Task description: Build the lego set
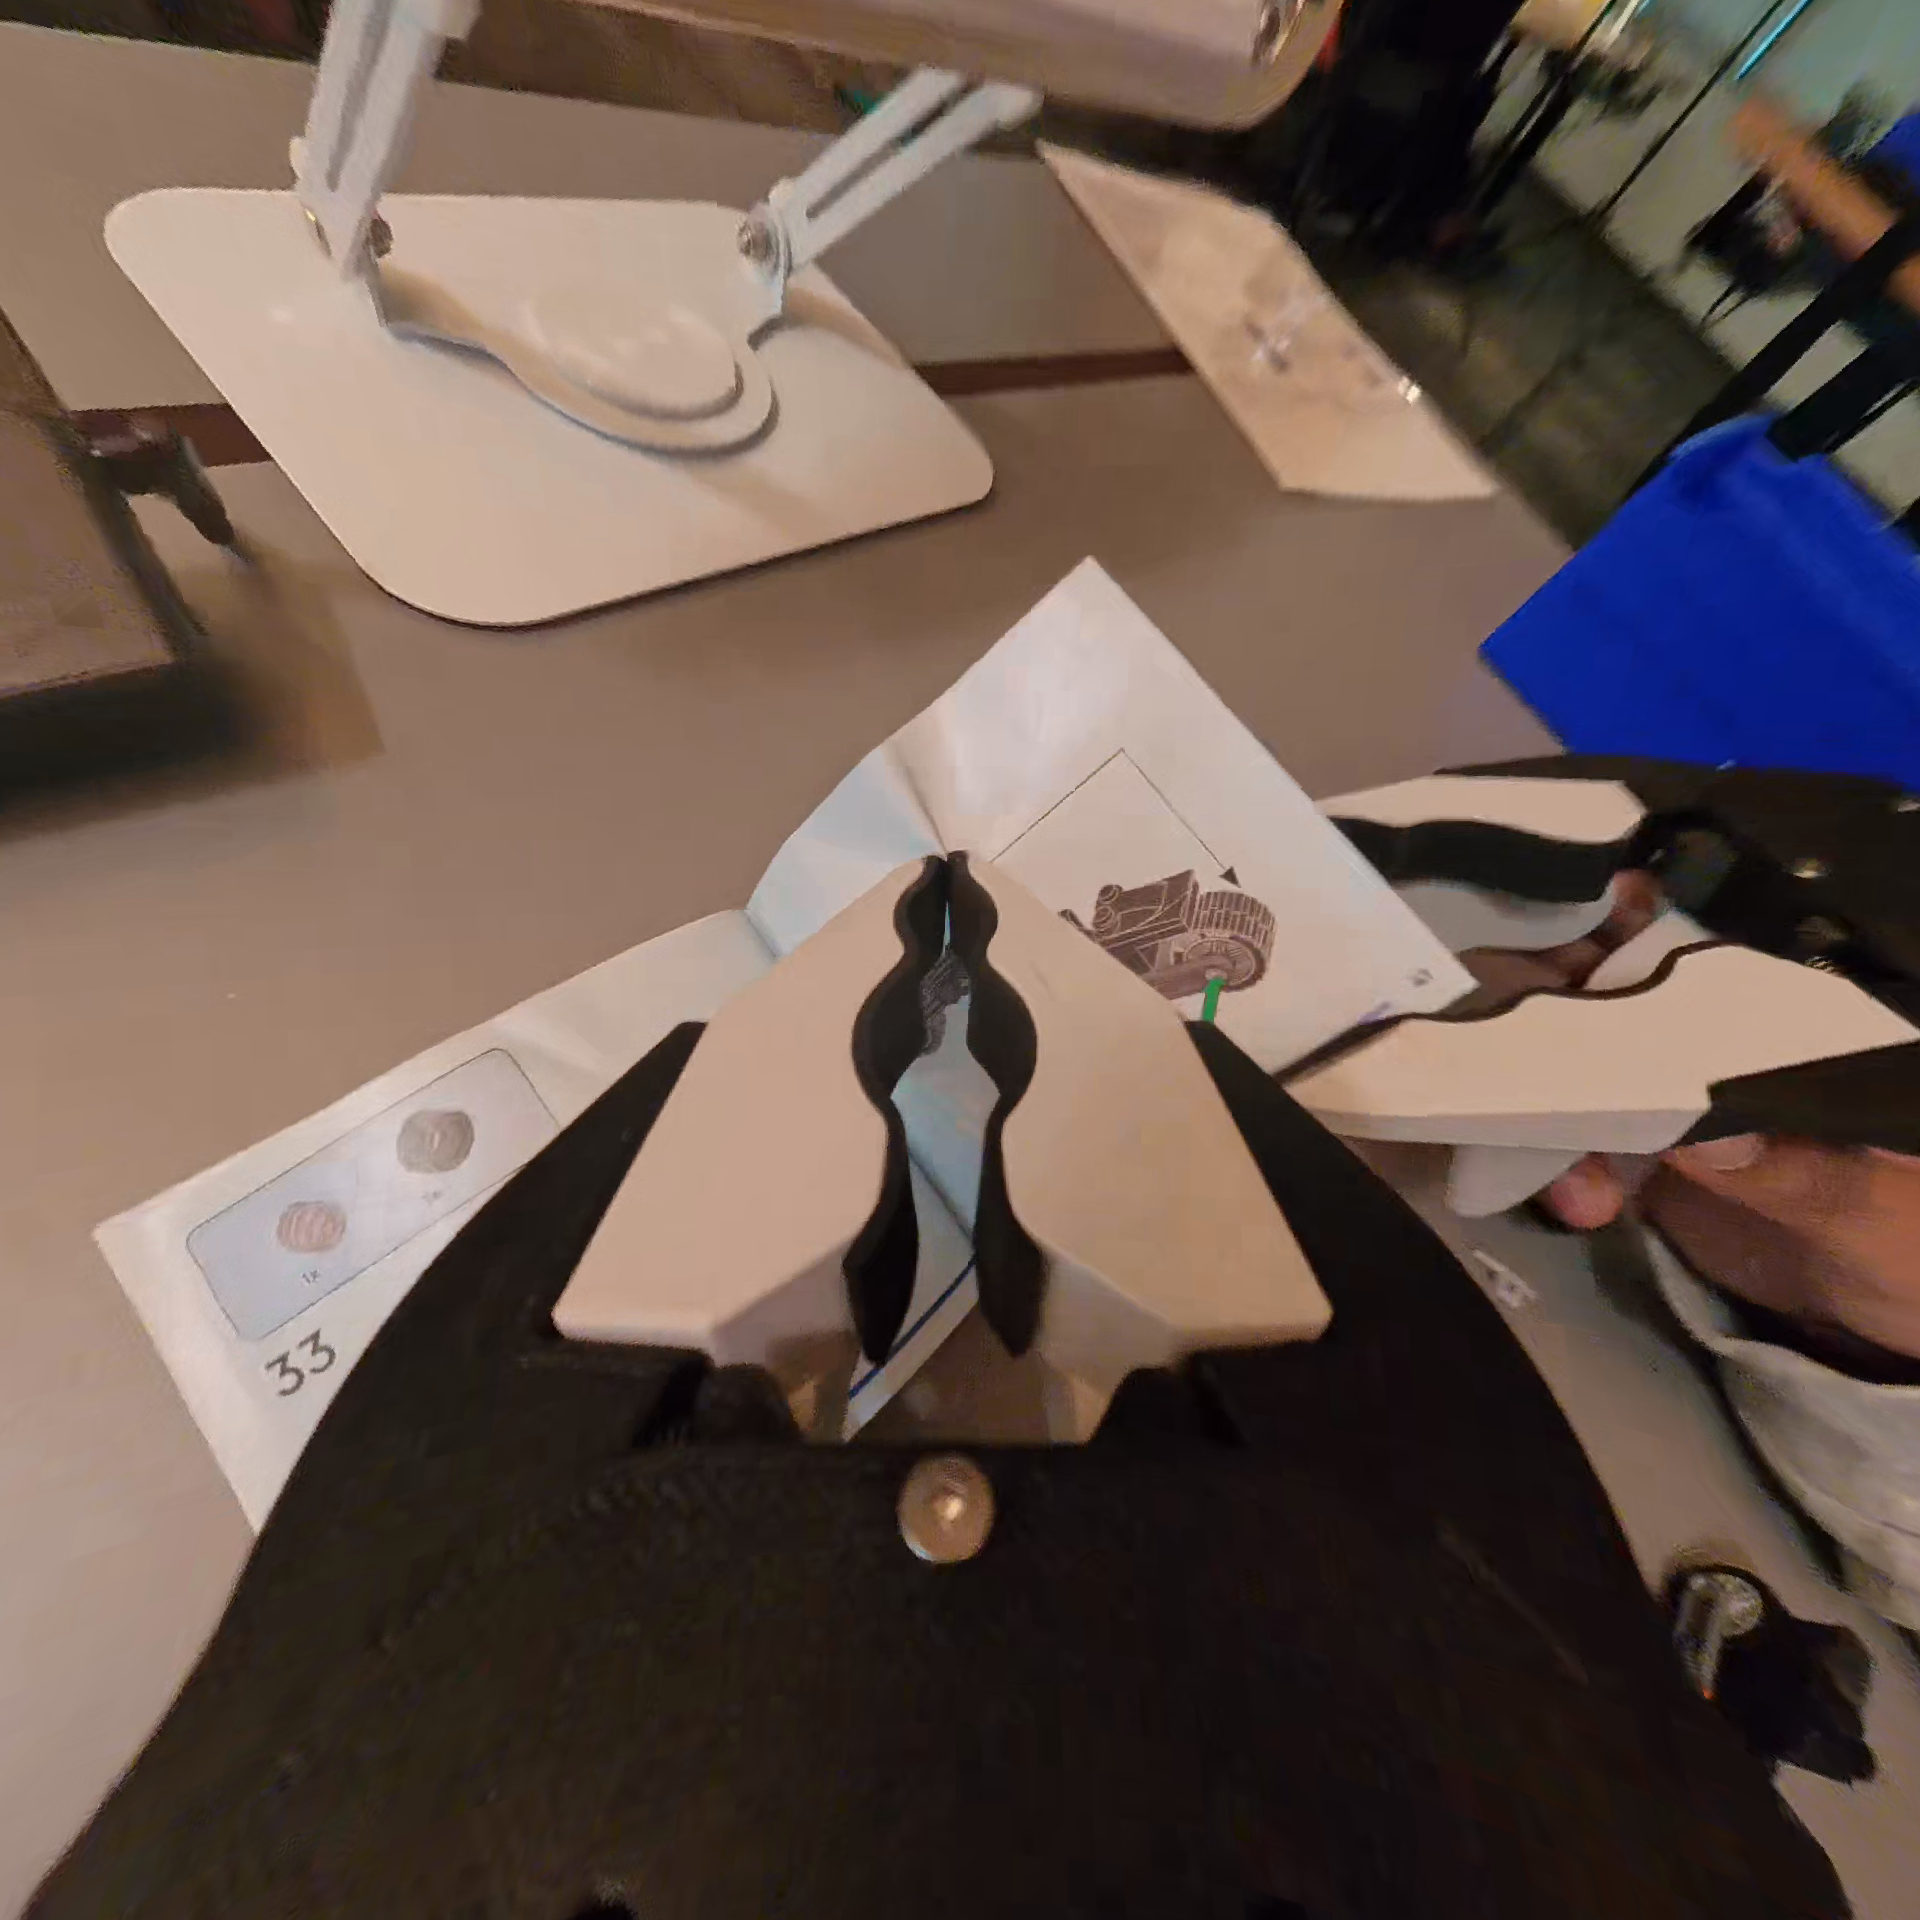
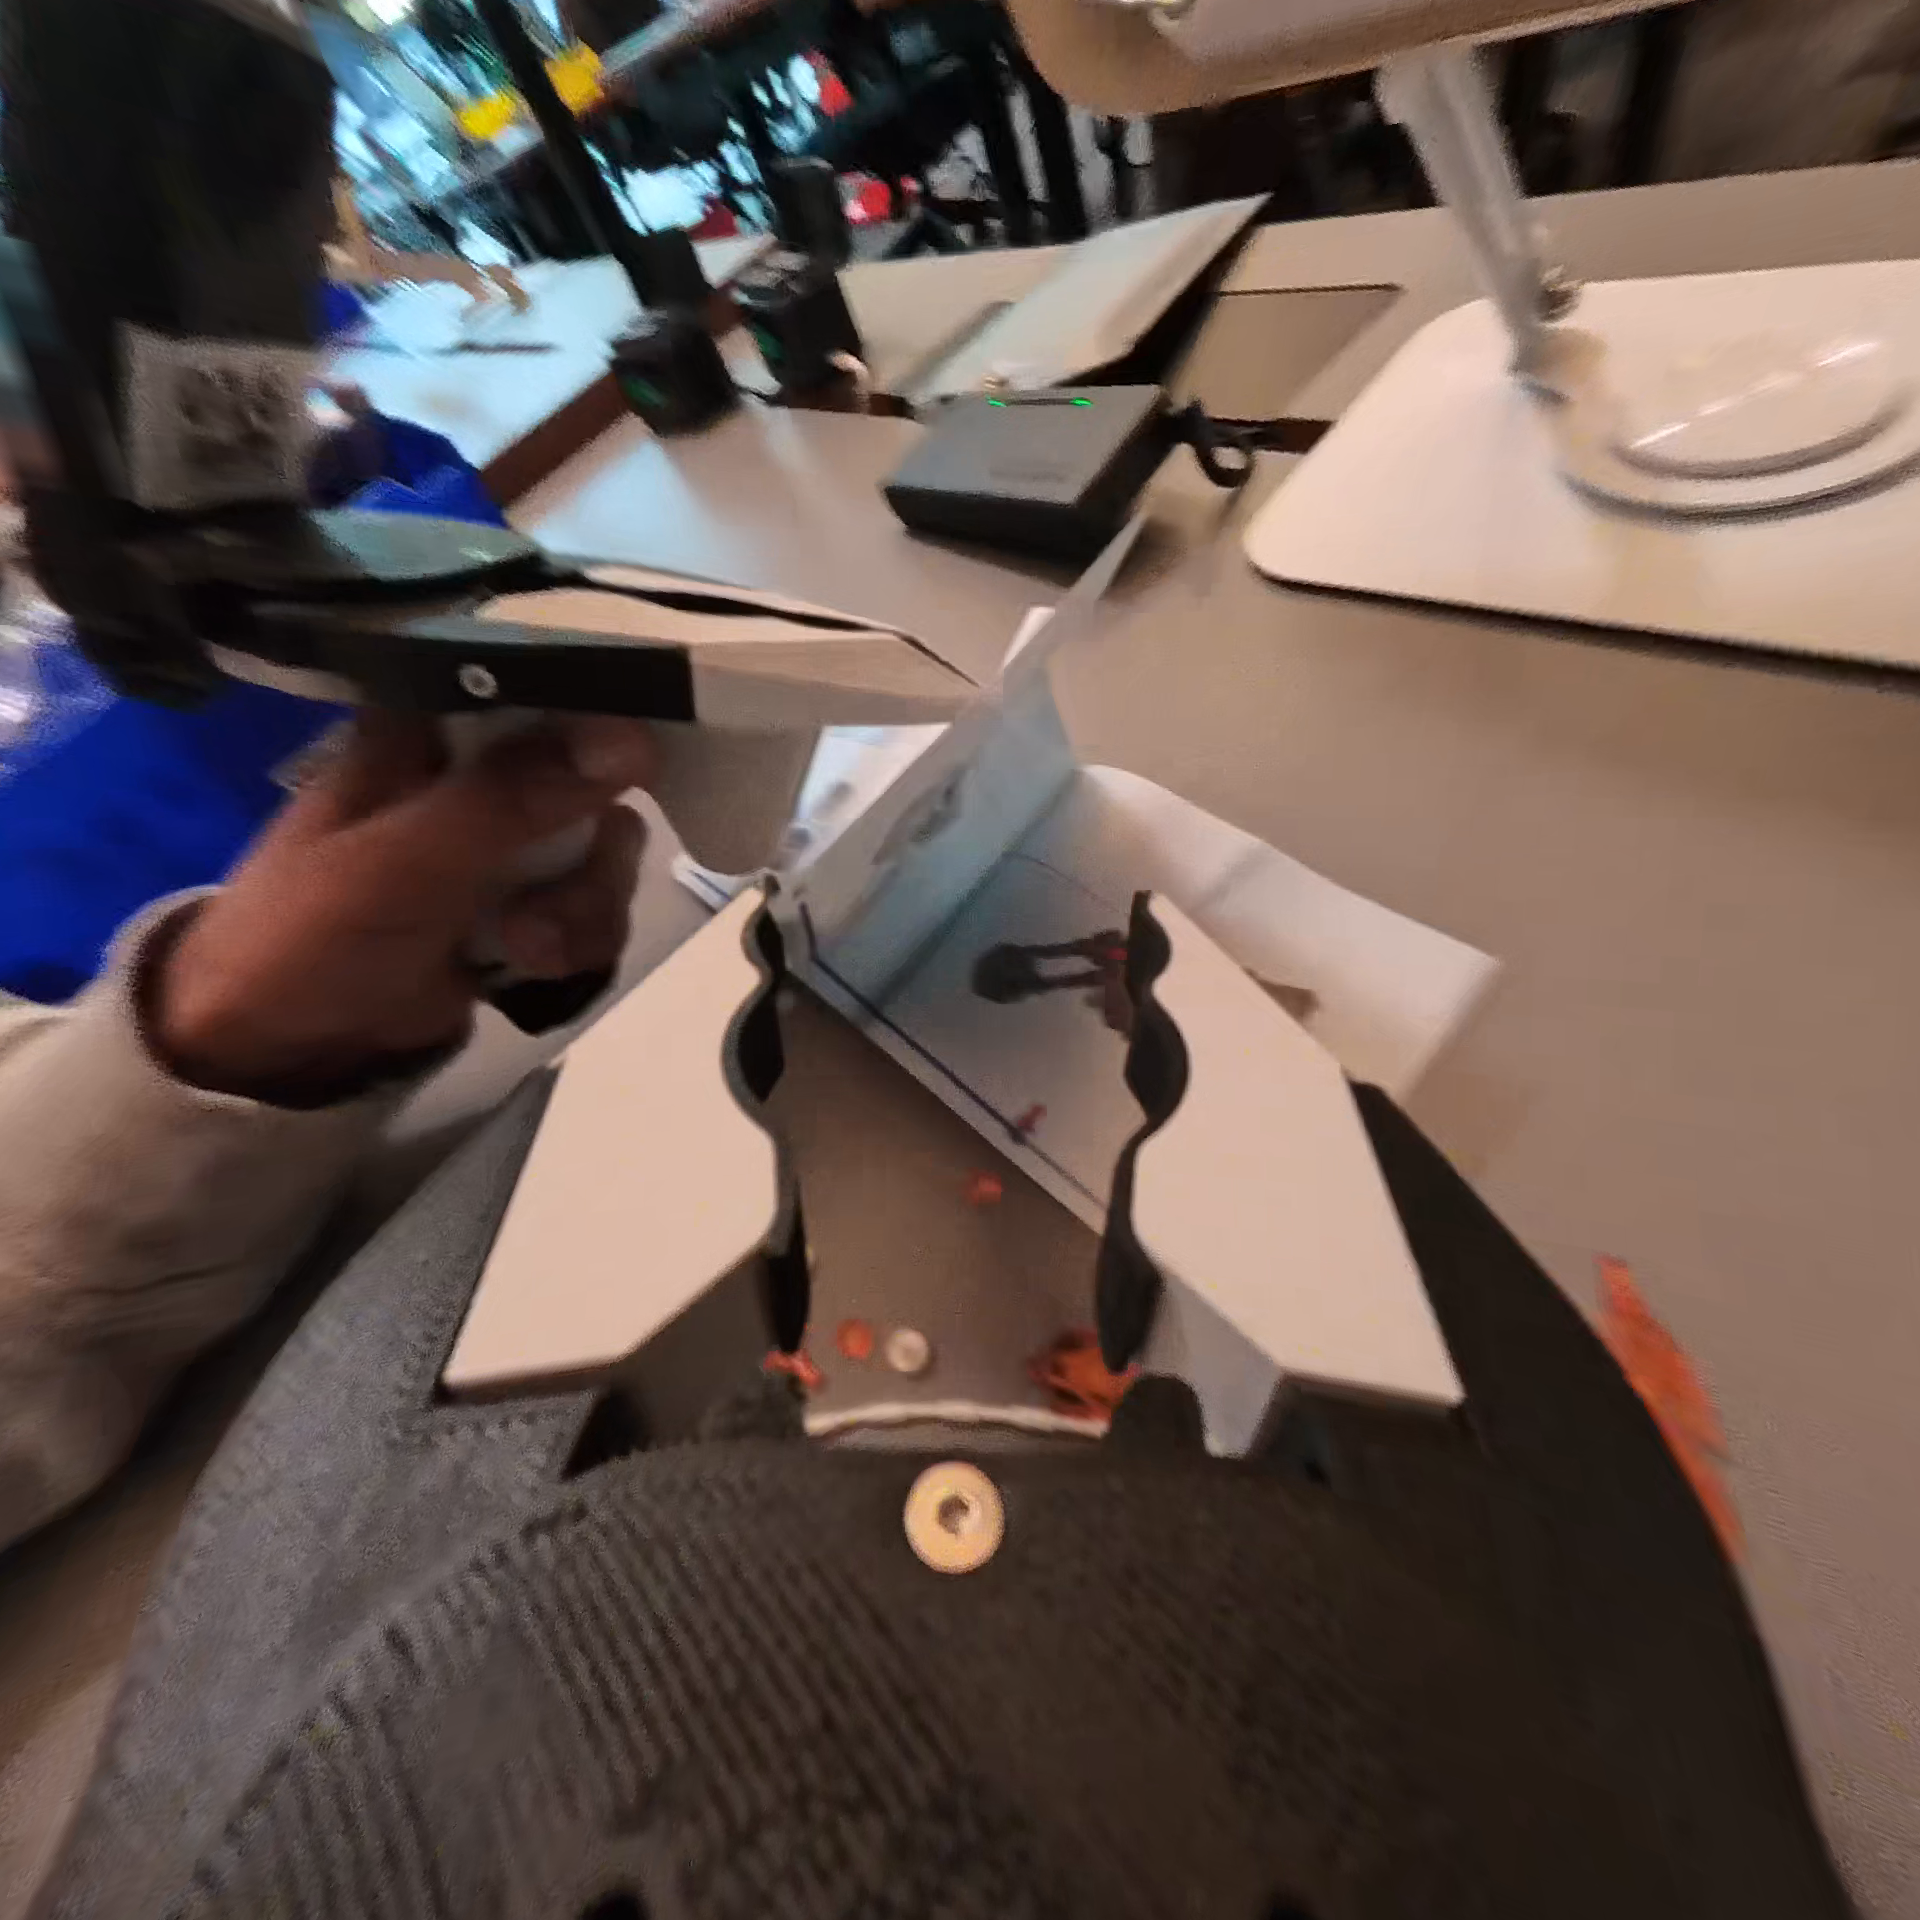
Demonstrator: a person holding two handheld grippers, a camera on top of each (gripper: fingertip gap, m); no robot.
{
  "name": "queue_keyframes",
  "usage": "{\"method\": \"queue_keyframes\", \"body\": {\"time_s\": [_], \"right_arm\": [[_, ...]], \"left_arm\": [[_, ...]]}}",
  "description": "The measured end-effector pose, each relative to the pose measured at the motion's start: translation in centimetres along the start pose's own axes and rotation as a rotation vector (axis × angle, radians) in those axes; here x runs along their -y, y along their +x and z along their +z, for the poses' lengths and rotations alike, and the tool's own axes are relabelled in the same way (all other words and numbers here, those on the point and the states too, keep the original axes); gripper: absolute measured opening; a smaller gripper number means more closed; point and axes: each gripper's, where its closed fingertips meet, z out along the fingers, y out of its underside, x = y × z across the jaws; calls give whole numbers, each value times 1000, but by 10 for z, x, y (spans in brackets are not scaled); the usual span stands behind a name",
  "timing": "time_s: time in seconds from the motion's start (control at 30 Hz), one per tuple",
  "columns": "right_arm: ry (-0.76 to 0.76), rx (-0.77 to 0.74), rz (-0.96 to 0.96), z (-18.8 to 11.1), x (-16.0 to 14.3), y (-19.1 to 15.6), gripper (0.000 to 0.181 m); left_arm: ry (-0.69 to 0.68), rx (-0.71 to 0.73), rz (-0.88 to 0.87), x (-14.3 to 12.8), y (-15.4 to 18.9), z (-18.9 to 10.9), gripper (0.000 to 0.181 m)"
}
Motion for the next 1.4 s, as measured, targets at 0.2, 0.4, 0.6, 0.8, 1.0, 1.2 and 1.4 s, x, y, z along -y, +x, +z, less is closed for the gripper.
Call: {"method": "queue_keyframes", "body": {"time_s": [0.2,0.4,0.6,0.8,1.0,1.2,1.4], "right_arm": [[3,154,51,22,4,-34,14],[-47,61,-110,36,5,-38,0],[-42,161,-333,51,6,-83,22],[-257,254,-533,72,-31,-120,32],[-225,168,-506,67,-23,-96,29],[-287,47,-418,66,-36,-52,29],[-343,7,-360,67,-54,-38,28]], "left_arm": [[38,-54,-80,-1,-11,-14,2],[57,-72,-136,1,-26,-34,5],[146,-333,-290,13,-13,-83,60],[217,-243,-406,2,-49,-105,108],[38,167,-243,-33,-102,-104,73],[-25,229,-63,-40,-94,-91,65],[-208,423,167,-65,-108,-82,72]]}}
